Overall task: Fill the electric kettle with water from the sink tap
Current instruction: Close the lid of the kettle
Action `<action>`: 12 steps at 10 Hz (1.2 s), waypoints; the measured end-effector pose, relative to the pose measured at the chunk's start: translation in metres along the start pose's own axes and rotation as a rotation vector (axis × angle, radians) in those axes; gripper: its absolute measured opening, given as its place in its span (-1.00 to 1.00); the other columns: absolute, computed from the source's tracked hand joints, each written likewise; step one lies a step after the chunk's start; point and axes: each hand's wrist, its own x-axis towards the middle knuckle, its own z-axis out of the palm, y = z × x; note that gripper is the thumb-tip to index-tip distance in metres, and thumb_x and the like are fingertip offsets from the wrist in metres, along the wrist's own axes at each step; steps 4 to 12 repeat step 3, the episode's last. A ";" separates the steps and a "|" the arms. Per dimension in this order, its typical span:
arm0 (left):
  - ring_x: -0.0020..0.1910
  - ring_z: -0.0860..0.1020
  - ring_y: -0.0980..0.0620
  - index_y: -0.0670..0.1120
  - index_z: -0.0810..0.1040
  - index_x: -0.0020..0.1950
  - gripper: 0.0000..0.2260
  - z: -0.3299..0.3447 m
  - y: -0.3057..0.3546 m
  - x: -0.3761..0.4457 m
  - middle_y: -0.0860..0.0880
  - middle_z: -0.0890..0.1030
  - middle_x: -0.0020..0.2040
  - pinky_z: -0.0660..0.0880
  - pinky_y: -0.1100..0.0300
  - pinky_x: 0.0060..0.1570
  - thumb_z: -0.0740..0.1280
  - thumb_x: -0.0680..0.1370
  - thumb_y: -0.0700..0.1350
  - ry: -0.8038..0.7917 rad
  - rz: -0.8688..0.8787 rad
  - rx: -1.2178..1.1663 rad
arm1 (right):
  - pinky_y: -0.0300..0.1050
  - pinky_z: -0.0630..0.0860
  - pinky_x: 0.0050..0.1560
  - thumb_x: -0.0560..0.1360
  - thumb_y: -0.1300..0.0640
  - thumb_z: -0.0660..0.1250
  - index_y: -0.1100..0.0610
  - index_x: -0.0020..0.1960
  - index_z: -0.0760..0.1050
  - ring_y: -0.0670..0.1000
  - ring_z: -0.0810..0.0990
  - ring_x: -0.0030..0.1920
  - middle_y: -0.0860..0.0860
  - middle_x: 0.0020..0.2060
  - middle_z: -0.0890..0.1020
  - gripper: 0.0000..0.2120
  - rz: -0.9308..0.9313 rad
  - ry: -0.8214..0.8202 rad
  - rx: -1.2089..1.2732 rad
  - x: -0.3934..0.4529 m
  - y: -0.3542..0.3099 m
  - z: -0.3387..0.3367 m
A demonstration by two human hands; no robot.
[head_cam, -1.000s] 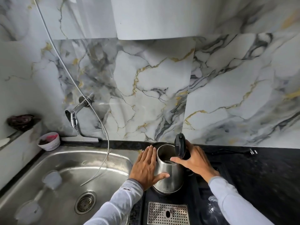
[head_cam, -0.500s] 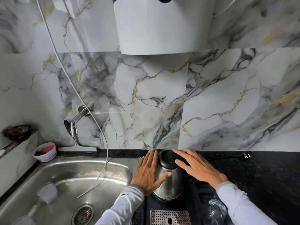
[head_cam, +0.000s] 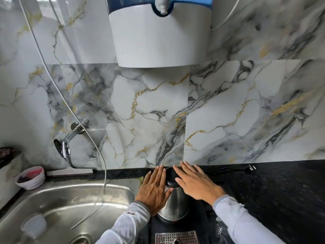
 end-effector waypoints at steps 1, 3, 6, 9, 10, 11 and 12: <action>0.61 -0.15 -0.08 -0.18 -0.17 0.59 -0.27 0.003 0.003 -0.003 -0.17 -0.12 0.64 -0.09 -0.03 0.60 -0.29 0.56 0.27 -0.027 -0.015 -0.013 | 0.12 -0.14 0.71 0.73 -0.19 -0.10 -0.10 0.70 -0.14 0.01 -0.14 0.72 0.07 0.73 -0.05 -0.41 -0.002 0.014 -0.013 -0.002 -0.002 0.002; 0.61 -0.05 -0.08 -0.14 -0.07 0.60 -0.26 -0.012 0.006 -0.010 -0.14 -0.01 0.64 0.00 -0.06 0.59 -0.24 0.56 0.31 -0.019 -0.059 -0.038 | 0.09 -0.13 0.71 0.72 -0.21 -0.08 -0.11 0.70 -0.15 0.02 -0.18 0.72 0.09 0.73 -0.09 -0.40 -0.001 0.133 0.028 -0.011 -0.005 0.008; 0.61 -0.05 -0.08 -0.14 -0.07 0.60 -0.26 -0.012 0.006 -0.010 -0.14 -0.01 0.64 0.00 -0.06 0.59 -0.24 0.56 0.31 -0.019 -0.059 -0.038 | 0.09 -0.13 0.71 0.72 -0.21 -0.08 -0.11 0.70 -0.15 0.02 -0.18 0.72 0.09 0.73 -0.09 -0.40 -0.001 0.133 0.028 -0.011 -0.005 0.008; 0.61 -0.05 -0.08 -0.14 -0.07 0.60 -0.26 -0.012 0.006 -0.010 -0.14 -0.01 0.64 0.00 -0.06 0.59 -0.24 0.56 0.31 -0.019 -0.059 -0.038 | 0.09 -0.13 0.71 0.72 -0.21 -0.08 -0.11 0.70 -0.15 0.02 -0.18 0.72 0.09 0.73 -0.09 -0.40 -0.001 0.133 0.028 -0.011 -0.005 0.008; 0.61 -0.05 -0.08 -0.14 -0.07 0.60 -0.26 -0.012 0.006 -0.010 -0.14 -0.01 0.64 0.00 -0.06 0.59 -0.24 0.56 0.31 -0.019 -0.059 -0.038 | 0.09 -0.13 0.71 0.72 -0.21 -0.08 -0.11 0.70 -0.15 0.02 -0.18 0.72 0.09 0.73 -0.09 -0.40 -0.001 0.133 0.028 -0.011 -0.005 0.008; 0.61 -0.05 -0.08 -0.14 -0.07 0.60 -0.26 -0.012 0.006 -0.010 -0.14 -0.01 0.64 0.00 -0.06 0.59 -0.24 0.56 0.31 -0.019 -0.059 -0.038 | 0.09 -0.13 0.71 0.72 -0.21 -0.08 -0.11 0.70 -0.15 0.02 -0.18 0.72 0.09 0.73 -0.09 -0.40 -0.001 0.133 0.028 -0.011 -0.005 0.008; 0.61 -0.05 -0.08 -0.14 -0.07 0.60 -0.26 -0.012 0.006 -0.010 -0.14 -0.01 0.64 0.00 -0.06 0.59 -0.24 0.56 0.31 -0.019 -0.059 -0.038 | 0.09 -0.13 0.71 0.72 -0.21 -0.08 -0.11 0.70 -0.15 0.02 -0.18 0.72 0.09 0.73 -0.09 -0.40 -0.001 0.133 0.028 -0.011 -0.005 0.008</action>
